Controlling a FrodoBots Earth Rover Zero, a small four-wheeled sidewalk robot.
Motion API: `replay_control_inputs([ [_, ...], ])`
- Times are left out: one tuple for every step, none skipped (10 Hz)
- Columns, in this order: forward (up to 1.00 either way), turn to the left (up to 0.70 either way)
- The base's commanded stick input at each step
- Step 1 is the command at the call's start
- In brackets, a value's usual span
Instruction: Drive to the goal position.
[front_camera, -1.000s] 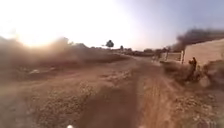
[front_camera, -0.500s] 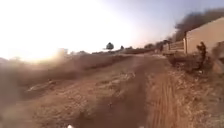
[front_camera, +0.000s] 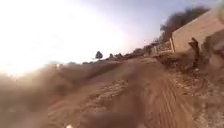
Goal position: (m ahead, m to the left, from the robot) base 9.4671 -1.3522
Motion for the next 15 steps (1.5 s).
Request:
replay_control_inputs([
  [0.70,-0.31],
  [0.70,-0.29],
  [0.70,-0.27],
  [0.70,-0.18],
  [0.70,-0.05],
  [0.70,0.00],
  [0.70,0.00],
  [0.70,0.00],
  [0.70,0.00],
  [0.70,0.00],
  [0.70,0.00],
  [0.70,0.00],
  [0.70,0.00],
  [0.70,0.00],
  [0.70,0.05],
])
